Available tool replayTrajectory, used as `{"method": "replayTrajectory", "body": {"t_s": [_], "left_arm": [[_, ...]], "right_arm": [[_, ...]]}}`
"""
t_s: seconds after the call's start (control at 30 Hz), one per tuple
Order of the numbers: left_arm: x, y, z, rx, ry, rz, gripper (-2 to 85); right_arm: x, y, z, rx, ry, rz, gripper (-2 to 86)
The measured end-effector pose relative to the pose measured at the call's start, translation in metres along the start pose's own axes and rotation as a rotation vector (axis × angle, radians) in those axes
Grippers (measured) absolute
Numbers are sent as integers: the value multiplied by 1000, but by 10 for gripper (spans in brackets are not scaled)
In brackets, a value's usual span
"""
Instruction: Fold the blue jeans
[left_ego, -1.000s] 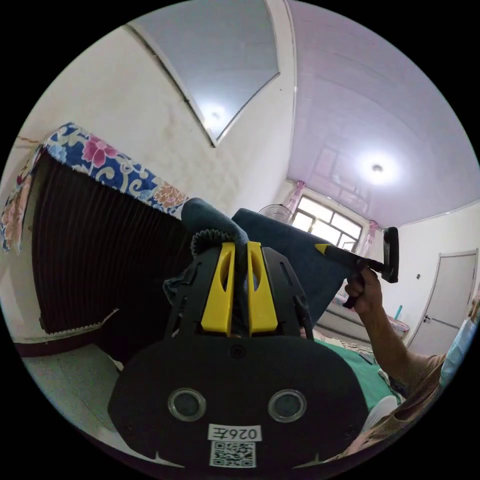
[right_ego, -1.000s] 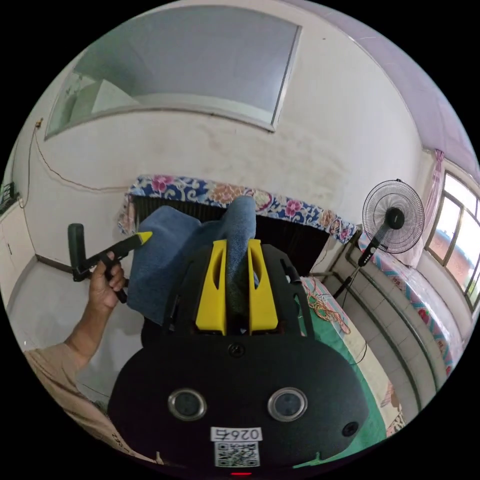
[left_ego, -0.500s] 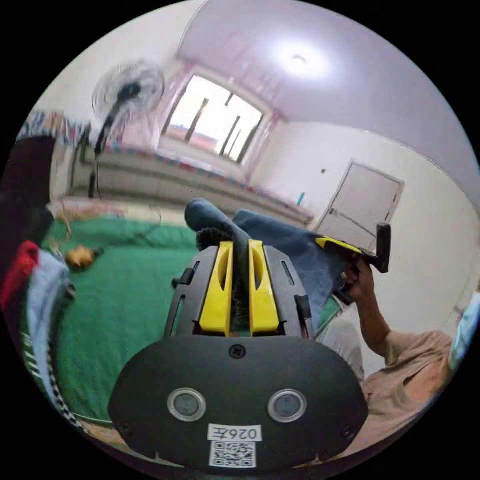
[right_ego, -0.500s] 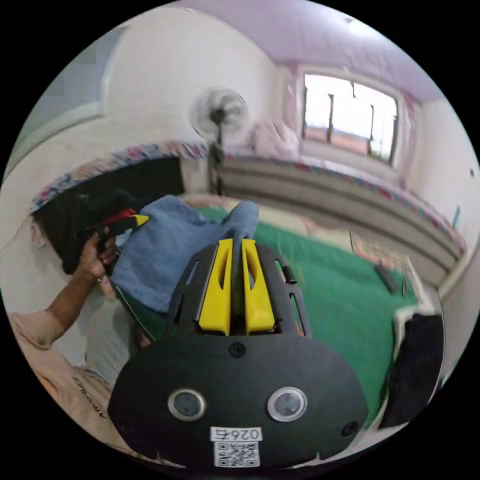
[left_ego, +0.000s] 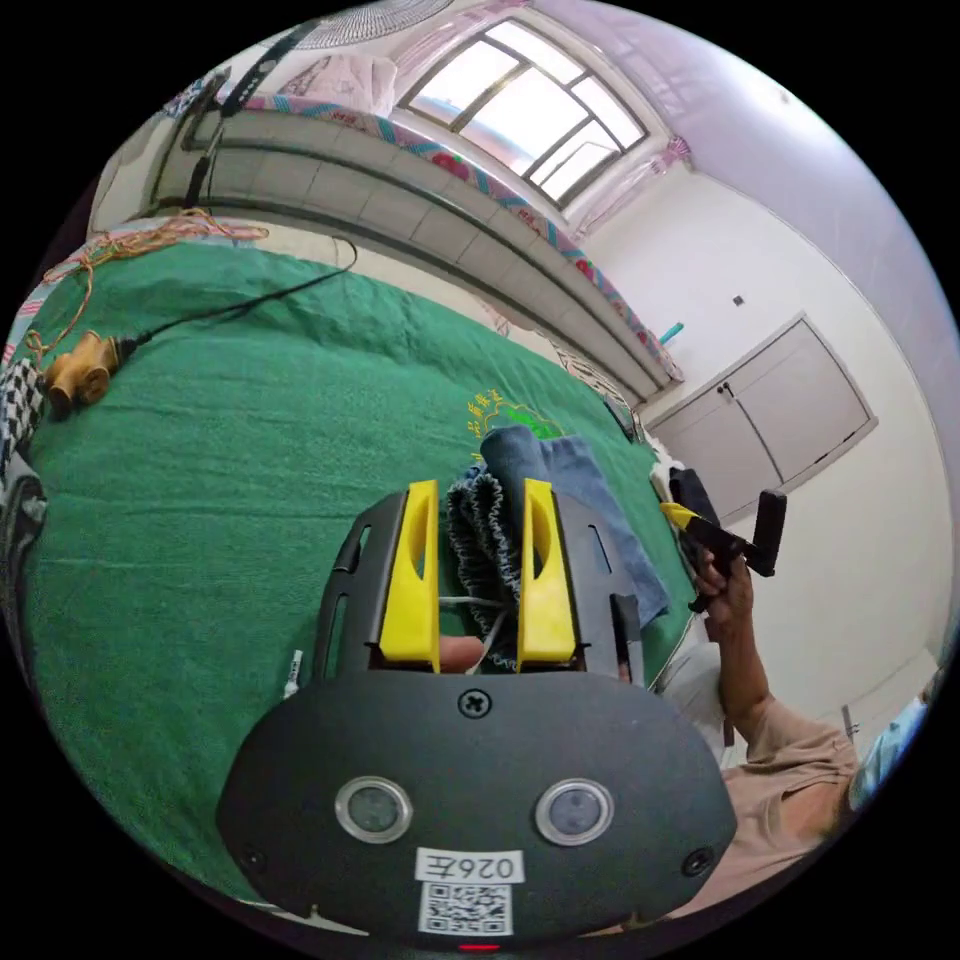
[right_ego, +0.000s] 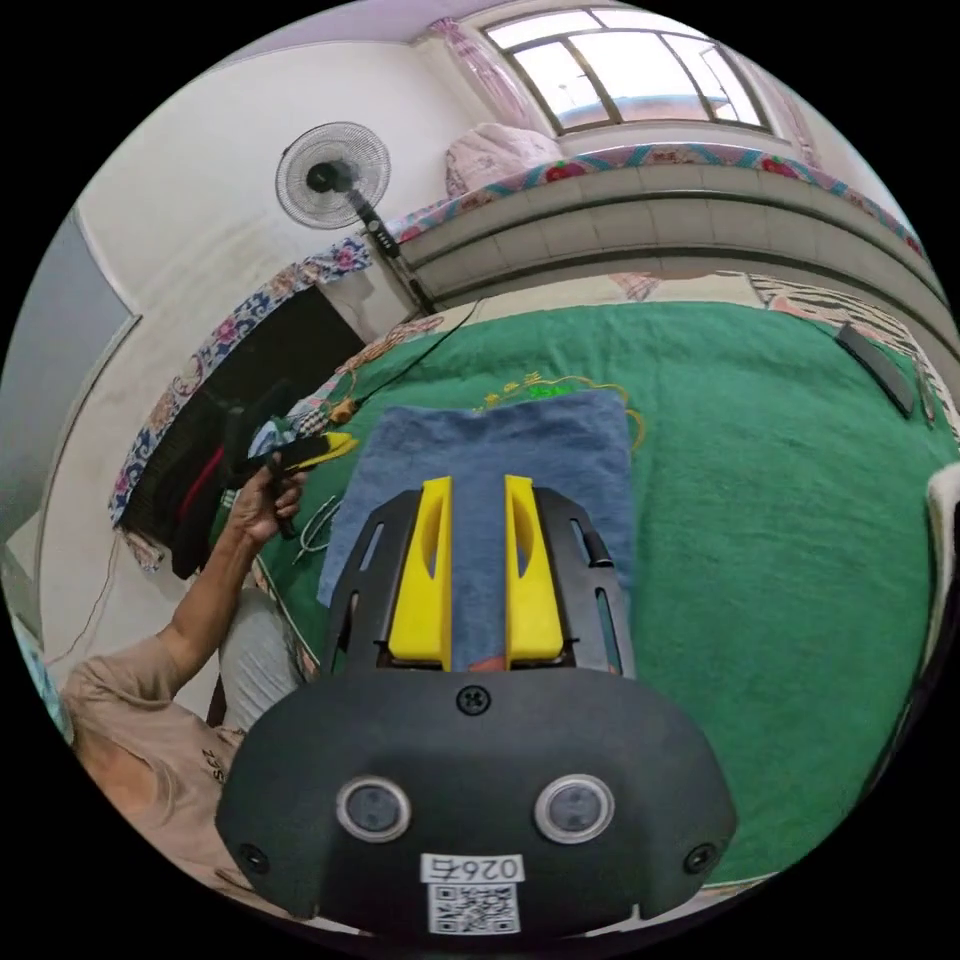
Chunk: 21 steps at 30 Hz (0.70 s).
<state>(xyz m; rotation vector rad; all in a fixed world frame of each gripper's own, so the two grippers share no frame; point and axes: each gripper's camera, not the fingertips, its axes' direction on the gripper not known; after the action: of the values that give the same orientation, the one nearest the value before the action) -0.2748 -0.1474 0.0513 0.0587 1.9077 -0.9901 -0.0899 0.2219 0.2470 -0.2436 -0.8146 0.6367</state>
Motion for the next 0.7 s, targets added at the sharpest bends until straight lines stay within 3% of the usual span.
{"method": "replayTrajectory", "body": {"t_s": [0.13,0.33,0.47,0.57,0.7], "left_arm": [[-25,-26,30,-22,171,-68,153],[-26,-68,27,-67,120,-7,199],[-33,-88,23,-90,168,-5,248],[-35,-102,24,-134,184,19,242],[-34,-121,46,-235,361,19,220]], "right_arm": [[-48,6,22,-78,-31,-220,84],[-116,39,29,-97,8,-568,127],[-137,70,37,-158,157,-755,168],[-146,81,30,-146,303,-852,161],[-146,82,12,-145,323,-862,152]]}}
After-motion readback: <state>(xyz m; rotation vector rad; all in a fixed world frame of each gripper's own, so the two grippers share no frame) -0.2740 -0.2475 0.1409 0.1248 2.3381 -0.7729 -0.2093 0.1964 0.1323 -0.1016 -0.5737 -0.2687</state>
